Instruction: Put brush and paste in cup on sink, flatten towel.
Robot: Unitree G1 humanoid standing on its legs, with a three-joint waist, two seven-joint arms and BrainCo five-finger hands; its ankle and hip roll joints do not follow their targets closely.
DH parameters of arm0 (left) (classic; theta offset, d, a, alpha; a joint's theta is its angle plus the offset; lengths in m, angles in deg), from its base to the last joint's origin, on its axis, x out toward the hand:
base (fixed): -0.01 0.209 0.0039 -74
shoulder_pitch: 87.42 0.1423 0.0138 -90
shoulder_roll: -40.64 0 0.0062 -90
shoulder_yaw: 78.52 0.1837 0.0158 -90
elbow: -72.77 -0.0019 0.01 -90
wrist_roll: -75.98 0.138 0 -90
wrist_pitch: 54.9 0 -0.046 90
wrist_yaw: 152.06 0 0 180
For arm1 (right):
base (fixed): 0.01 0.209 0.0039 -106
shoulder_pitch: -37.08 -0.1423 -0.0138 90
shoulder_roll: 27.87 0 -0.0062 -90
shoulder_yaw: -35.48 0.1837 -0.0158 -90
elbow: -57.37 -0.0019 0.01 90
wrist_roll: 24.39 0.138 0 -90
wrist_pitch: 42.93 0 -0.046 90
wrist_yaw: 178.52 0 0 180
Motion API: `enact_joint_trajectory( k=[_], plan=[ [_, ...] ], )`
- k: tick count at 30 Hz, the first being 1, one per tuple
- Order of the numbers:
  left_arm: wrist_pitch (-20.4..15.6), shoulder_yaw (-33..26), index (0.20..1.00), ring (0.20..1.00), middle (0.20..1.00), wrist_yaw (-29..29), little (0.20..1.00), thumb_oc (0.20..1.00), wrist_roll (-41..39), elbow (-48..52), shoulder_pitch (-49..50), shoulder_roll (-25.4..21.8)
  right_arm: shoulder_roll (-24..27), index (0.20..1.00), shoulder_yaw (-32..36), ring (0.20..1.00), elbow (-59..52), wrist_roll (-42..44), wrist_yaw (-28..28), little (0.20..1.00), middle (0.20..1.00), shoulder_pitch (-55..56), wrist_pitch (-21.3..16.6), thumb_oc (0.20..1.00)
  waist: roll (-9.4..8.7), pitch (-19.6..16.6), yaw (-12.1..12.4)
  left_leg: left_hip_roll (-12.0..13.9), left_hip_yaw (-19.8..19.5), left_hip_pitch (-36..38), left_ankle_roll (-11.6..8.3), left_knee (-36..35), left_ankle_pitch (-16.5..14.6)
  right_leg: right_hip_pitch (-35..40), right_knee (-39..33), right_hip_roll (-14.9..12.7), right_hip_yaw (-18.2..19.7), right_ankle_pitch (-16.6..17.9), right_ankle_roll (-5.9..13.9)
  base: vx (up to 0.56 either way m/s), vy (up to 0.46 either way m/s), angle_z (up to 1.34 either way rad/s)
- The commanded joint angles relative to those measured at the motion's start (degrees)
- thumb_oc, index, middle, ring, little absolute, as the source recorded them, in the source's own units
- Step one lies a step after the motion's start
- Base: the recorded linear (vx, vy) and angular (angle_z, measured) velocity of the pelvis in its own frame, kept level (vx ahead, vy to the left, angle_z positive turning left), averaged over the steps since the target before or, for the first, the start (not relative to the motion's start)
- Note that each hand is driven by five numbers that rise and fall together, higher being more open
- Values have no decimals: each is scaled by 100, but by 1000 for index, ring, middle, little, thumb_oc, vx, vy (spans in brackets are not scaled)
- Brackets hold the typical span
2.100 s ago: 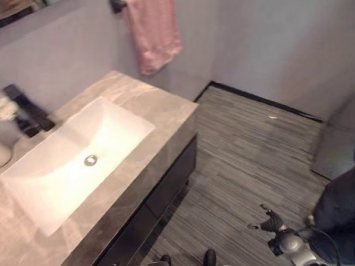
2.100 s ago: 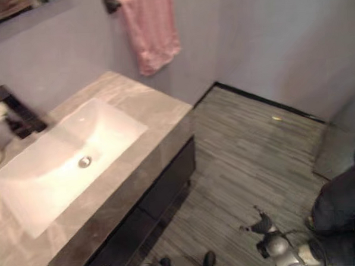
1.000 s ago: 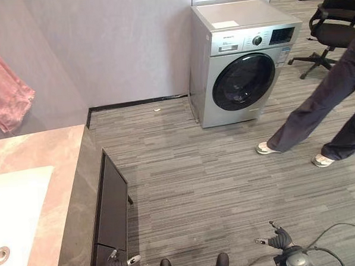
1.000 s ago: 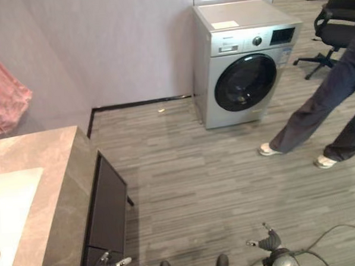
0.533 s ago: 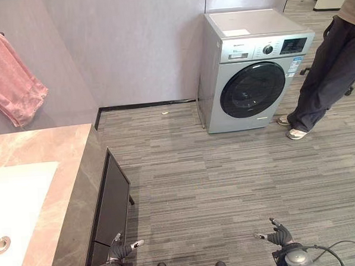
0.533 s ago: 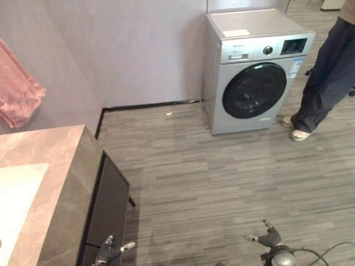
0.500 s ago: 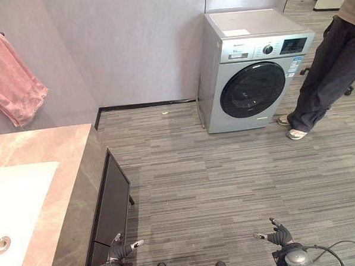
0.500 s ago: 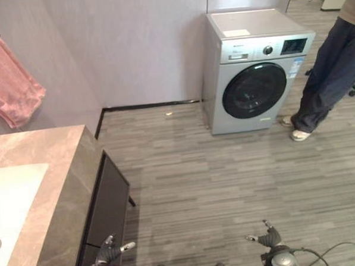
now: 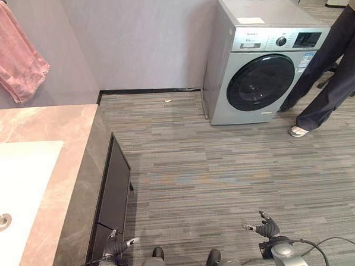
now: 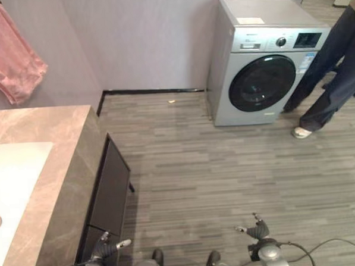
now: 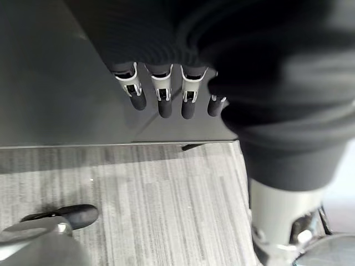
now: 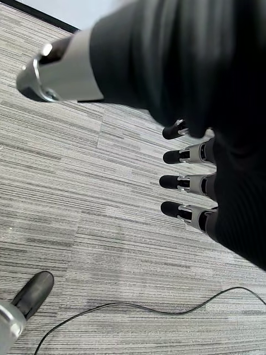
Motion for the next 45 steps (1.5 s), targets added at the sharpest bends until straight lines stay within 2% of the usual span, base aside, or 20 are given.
enact_joint_trajectory(
  k=[1, 10, 16, 17, 18, 19, 20, 21, 22, 23, 24, 25, 26, 28, 30, 40, 41, 43, 44, 45],
  plan=[
    [-237, 76, 1000, 1000, 1000, -109, 1000, 1000, 55, 225, -127, -158, 6, 1000, 11, 1000, -185, 158, 68, 1000, 1000, -167, -191, 1000, -121, 69, 126, -382, -106, -66, 289, 757, -652, 693, -282, 284, 155, -383, 135, 52, 6, 0],
    [-262, 46, 1000, 1000, 1000, -103, 1000, 1000, 116, 433, -18, -216, 3, 1000, -29, 1000, -342, 74, 49, 1000, 1000, -123, -196, 1000, -116, -26, 172, -427, -162, -20, 216, 651, -538, 897, -541, 256, 49, -326, 157, 27, 14, 4],
    [-312, 60, 1000, 1000, 1000, -95, 1000, 1000, 200, 799, 74, -320, 23, 1000, -22, 1000, -442, 96, 57, 1000, 1000, -192, -213, 1000, -91, 20, 216, -500, -189, -11, 322, 726, -655, 885, -525, 182, 198, -285, 241, 27, 94, 8],
    [-344, 90, 1000, 1000, 1000, -85, 1000, 1000, 301, 1131, 153, -422, 84, 1000, 26, 1000, -669, 105, 70, 1000, 1000, -213, -245, 1000, -51, 119, 225, -597, -241, -49, 429, 804, -706, 691, -270, 80, 366, -227, 320, -4, 308, -9],
    [-344, 44, 1000, 1000, 1000, -113, 1000, 1000, 361, 1306, 218, -483, 114, 1000, 5, 1000, -800, 56, 55, 1000, 1000, -236, -250, 1000, -22, 246, 223, -634, -209, 15, 564, 793, -804, 301, 404, -34, 499, 104, 494, -29, 307, -34],
    [-352, 18, 1000, 1000, 1000, -113, 1000, 1000, 345, 1286, 228, -498, 96, 1000, -11, 1000, -822, 77, 35, 1000, 1000, -262, -254, 1000, -5, 293, 206, -602, -179, 27, 595, 736, -784, 42, 665, -9, 575, 218, 559, 42, 158, -76],
    [-372, -12, 1000, 1000, 1000, -118, 1000, 1000, 310, 1337, 267, -503, 121, 1000, -13, 1000, -908, 43, 21, 1000, 1000, -238, -275, 1000, -19, 357, 123, -604, -226, 142, 581, 611, -680, -291, 401, 228, 828, 268, 528, 109, 47, -92],
    [-373, -60, 1000, 1000, 1000, -124, 1000, 1000, 297, 1331, 289, -504, 135, 1000, -6, 1000, -1004, 34, 3, 1000, 1000, -210, -281, 1000, -31, 388, 108, -601, -219, 269, 562, 491, -691, -355, 177, 226, 815, 363, 511, 268, -55, -76],
    [-388, -158, 1000, 1000, 1000, -136, 1000, 1000, 236, 1218, 284, -463, 119, 1000, -18, 1000, -1007, 35, 10, 1000, 1000, -198, -280, 1000, -84, 399, 87, -566, -129, 492, 496, 317, -814, -494, -747, -12, 510, 673, 563, 384, -101, -34],
    [-394, -210, 1000, 1000, 1000, -173, 1000, 1000, 199, 1101, 282, -444, 98, 1000, -62, 1000, -1125, -2, -27, 1000, 1000, -99, -251, 1000, -68, 418, -12, -473, -171, 752, 418, 269, -849, -678, -892, -59, 746, 822, 639, 414, -143, -6],
    [-392, -227, 1000, 1000, 1000, -161, 1000, 1000, 194, 1153, 315, -457, 119, 1000, -42, 1000, -1260, -15, -64, 1000, 1000, 40, -258, 1000, -111, 401, -31, -453, -257, 766, 377, 349, -859, -596, -888, -19, 851, 760, 622, 328, -159, 3],
    [-409, -151, 1000, 1000, 1000, -214, 1000, 1000, 290, 952, 228, -413, 143, 1000, -101, 1000, -1236, -40, -124, 1000, 1000, 129, -286, 1000, -160, 406, -141, -408, -368, 672, 334, 504, -874, -633, -768, 75, 953, 858, 514, 267, -241, 48],
    [-409, -123, 1000, 1000, 1000, -247, 1000, 1000, 264, 815, 153, -378, 232, 1000, -104, 1000, -1231, -80, -150, 1000, 1000, 160, -291, 1000, -168, 353, -198, -302, -538, 676, 302, 505, -850, -650, -658, 176, 857, 752, 412, 296, -312, 100],
    [-423, -101, 1000, 1000, 1000, -270, 1000, 1000, 132, 645, -5, -372, 261, 1000, -126, 1000, -1179, -89, -151, 1000, 1000, 152, -299, 1000, -131, 271, -247, 1, -809, 813, 159, 164, -609, -723, -173, 361, 564, 397, 281, 308, -304, 130],
    [-414, -87, 1000, 1000, 1000, -272, 1000, 1000, 115, 662, -47, -407, 306, 1000, -165, 1000, -1247, -134, -156, 1000, 1000, 127, -312, 1000, -142, 231, -251, 132, -913, 878, 124, 28, -523, -745, -25, 438, 506, 242, 237, 195, -180, 79],
    [-436, -83, 1000, 1000, 1000, -332, 1000, 1000, 127, 477, -204, -565, 444, 1000, -441, 1000, -1433, -415, -222, 1000, 1000, 20, -362, 1000, -139, 75, -229, 669, -977, 901, -82, -70, 300, -719, 187, 837, 284, -193, -3, 147, -125, 9],
    [-426, -117, 1000, 1000, 1000, -331, 1000, 1000, 150, 480, -181, -594, 467, 1000, -477, 1000, -1497, -477, -228, 1000, 1000, 40, -362, 1000, -137, 62, -221, 722, -942, 846, -110, 13, 460, -652, 143, 901, 285, -241, -47, 132, -136, 6],
    [-425, -164, 1000, 1000, 1000, -342, 1000, 1000, 153, 402, -230, -650, 492, 1000, -537, 1000, -1581, -518, -220, 1000, 1000, 76, -405, 1000, -210, 165, -171, 751, -825, 370, -136, 819, 991, -413, -69, 1019, 307, -284, -198, 74, -187, 5],
    [-436, -154, 1000, 1000, 1000, -357, 1000, 1000, 167, 317, -315, -670, 518, 1000, -571, 1000, -1620, -534, -213, 1000, 1000, 65, -426, 1000, -297, 285, -129, 690, -825, 8, -83, 1363, 1093, -281, -201, 1018, 340, -276, -276, 28, -219, 4],
    [-433, -154, 1000, 1000, 1000, -383, 1000, 1000, 141, 311, -382, -694, 574, 1000, -602, 1000, -1677, -553, -200, 1000, 1000, 51, -439, 1000, -383, 435, -71, 573, -833, -266, -12, 1797, 1036, -130, -321, 1036, 377, -284, -326, 53, -185, 4]
  ],
)
